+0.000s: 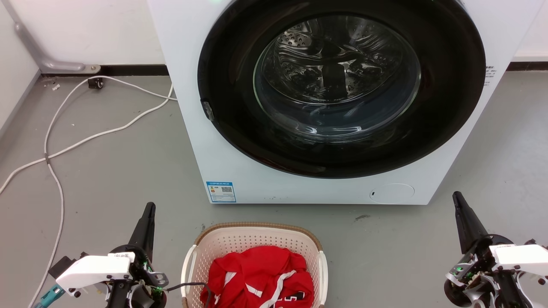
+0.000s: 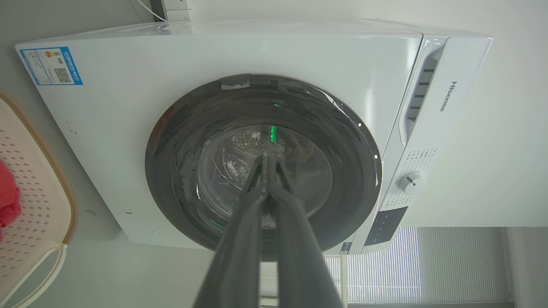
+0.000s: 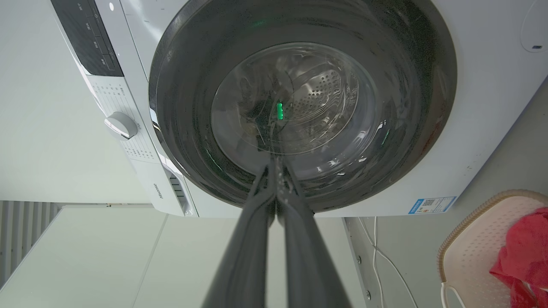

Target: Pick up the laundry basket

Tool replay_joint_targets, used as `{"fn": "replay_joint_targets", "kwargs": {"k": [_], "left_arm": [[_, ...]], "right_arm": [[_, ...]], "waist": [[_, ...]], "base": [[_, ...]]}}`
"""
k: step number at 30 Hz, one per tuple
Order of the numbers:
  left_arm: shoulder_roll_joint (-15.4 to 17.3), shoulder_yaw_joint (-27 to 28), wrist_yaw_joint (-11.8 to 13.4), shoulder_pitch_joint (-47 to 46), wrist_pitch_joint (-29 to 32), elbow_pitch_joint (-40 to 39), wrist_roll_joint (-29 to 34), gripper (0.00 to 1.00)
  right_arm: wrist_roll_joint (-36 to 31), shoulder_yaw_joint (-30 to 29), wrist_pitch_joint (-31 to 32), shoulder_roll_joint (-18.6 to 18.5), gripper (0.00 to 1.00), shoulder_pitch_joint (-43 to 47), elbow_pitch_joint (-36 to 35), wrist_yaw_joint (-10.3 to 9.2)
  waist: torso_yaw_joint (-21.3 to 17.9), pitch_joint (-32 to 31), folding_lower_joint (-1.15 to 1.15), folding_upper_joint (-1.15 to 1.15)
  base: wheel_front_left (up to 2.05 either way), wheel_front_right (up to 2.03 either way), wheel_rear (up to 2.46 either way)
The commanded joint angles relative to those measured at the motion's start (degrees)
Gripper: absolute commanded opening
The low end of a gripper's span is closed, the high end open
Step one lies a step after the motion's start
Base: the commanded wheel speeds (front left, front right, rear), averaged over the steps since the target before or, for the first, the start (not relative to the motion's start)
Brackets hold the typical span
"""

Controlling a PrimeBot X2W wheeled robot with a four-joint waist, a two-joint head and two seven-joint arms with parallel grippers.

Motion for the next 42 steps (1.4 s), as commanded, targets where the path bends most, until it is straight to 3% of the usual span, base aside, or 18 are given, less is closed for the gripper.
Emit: {"fn": "replay_joint_targets", "kwargs": {"k": [1, 25, 26, 36, 42], "left_arm": [[-0.03, 0.27, -0.19, 0.06, 0.15, 0.03, 0.22, 0.0], [-0.09, -0.07, 0.03, 0.04, -0.03, 0.5, 0.05, 0.0], [-0.11, -0.29, 0.05, 0.05, -0.14, 0.73, 0.04, 1.0], [-0.11, -3.89, 0.03, -1.82, -3.14, 0.75, 1.05, 1.0], [-0.07, -4.73, 0.01, -2.61, -4.75, -0.45, 6.66, 1.0]], "right_arm": [[-0.1, -0.06, 0.1, 0.25, 0.0, -0.11, 0.06, 0.0], [-0.02, 0.03, -0.05, 0.04, 0.0, 0.19, 0.38, 0.0], [-0.09, 0.09, -0.2, 0.06, 1.0, 0.3, 0.57, 0.0], [-2.05, 1.89, -3.16, -0.02, 1.0, -0.04, -0.37, 0.0], [-6.79, 2.4, -4.76, -0.17, 1.0, -0.24, -1.31, 0.0]], "waist": [[0.0, 0.0, 0.0, 0.0], [0.0, 0.0, 0.0, 0.0], [0.0, 0.01, 0.0, 0.0], [0.01, 0.11, 0.0, 0.0], [0.07, 0.19, 0.0, 0.0]], "base": [[0.0, 0.0, 0.0], [0.0, 0.0, 0.0], [0.0, 0.0, 0.0], [0.0, 0.0, 0.0], [0.0, 0.0, 0.0]]}}
